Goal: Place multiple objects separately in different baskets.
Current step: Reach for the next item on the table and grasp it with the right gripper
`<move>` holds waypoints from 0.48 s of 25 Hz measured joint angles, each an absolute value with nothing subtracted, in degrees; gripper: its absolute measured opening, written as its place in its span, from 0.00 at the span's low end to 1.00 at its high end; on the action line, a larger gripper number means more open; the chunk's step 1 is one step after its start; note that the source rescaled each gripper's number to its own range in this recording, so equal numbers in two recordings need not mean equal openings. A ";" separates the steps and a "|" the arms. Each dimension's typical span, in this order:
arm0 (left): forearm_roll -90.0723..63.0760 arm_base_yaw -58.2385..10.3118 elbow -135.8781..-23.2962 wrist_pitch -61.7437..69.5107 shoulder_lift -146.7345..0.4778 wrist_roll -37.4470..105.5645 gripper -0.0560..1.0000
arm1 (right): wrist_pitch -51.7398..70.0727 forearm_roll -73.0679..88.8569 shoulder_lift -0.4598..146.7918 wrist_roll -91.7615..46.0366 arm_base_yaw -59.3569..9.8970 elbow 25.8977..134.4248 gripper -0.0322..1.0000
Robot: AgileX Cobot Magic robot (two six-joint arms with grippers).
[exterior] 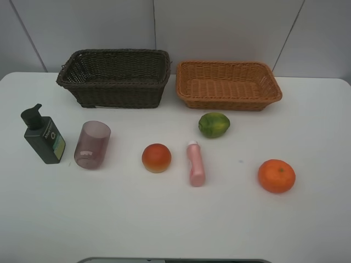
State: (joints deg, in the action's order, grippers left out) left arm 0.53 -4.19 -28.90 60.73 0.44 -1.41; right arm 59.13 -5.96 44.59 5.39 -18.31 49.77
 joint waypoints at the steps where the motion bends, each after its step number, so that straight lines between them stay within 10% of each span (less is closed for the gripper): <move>1: 0.53 -4.19 -28.90 60.73 0.44 -1.41 0.82 | 56.79 -4.99 48.50 5.34 -18.31 49.77 1.00; 12: 0.53 -4.19 -28.90 60.73 0.44 -1.41 0.82 | 43.96 0.00 84.58 8.14 -21.34 54.43 1.00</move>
State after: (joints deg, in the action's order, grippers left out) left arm 0.53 -4.19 -28.90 60.73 0.44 -1.41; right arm 43.96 0.00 84.58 8.14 -21.34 54.43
